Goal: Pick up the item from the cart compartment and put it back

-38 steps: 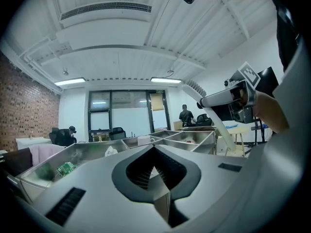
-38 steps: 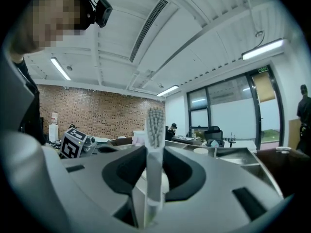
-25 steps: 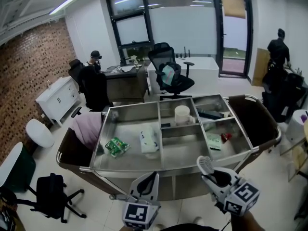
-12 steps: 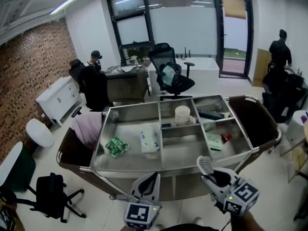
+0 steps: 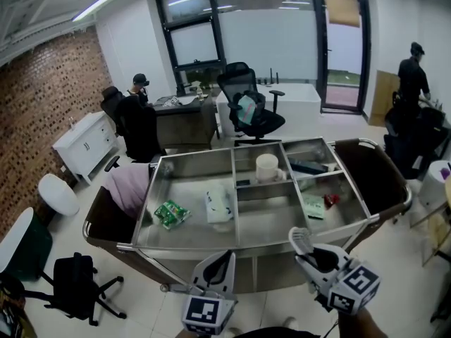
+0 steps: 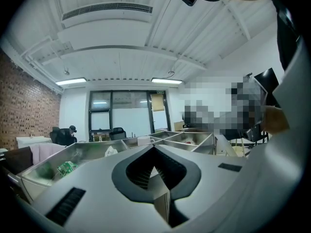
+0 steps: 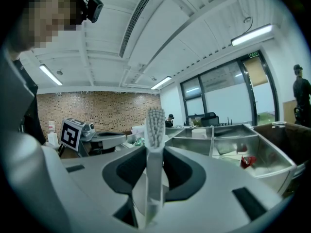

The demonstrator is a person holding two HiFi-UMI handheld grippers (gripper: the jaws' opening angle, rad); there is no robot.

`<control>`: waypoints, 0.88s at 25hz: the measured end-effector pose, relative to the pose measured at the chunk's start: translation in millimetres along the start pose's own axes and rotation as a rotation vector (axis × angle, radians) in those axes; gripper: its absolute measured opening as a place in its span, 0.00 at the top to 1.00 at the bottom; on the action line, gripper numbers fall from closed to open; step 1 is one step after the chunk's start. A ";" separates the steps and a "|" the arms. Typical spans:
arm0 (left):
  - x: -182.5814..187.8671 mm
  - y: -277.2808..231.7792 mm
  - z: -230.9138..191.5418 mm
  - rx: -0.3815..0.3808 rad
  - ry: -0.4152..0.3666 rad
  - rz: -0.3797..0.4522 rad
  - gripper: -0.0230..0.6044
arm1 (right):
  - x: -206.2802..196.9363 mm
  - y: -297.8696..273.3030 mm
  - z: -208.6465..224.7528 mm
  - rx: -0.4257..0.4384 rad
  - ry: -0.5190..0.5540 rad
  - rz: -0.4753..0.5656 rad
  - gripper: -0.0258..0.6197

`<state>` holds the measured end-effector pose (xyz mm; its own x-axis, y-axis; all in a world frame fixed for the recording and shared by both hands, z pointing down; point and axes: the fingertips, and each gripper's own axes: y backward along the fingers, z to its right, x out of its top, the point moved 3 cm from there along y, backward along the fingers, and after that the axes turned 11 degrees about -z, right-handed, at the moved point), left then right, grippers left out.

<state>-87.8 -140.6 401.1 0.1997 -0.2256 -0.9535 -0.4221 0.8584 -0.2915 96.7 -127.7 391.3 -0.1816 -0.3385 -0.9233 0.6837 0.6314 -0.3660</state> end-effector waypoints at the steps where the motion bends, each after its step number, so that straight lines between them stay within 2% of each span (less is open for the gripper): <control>1: -0.3 0.2 -0.1 0.001 -0.001 -0.001 0.96 | 0.0 -0.3 -0.2 0.001 0.001 0.000 0.76; 15: -3.2 -2.8 -3.3 -0.003 0.007 0.000 0.96 | 8.7 -1.7 1.7 -0.005 0.016 0.003 0.76; 22: -1.8 -1.0 -5.5 0.003 0.008 -0.001 0.96 | 44.1 -9.1 9.5 -0.002 0.053 0.043 0.76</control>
<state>-92.5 -143.6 402.8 0.1929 -0.2306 -0.9537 -0.4187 0.8597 -0.2926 89.2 -155.0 355.0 -0.1892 -0.2732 -0.9432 0.6903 0.6461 -0.3257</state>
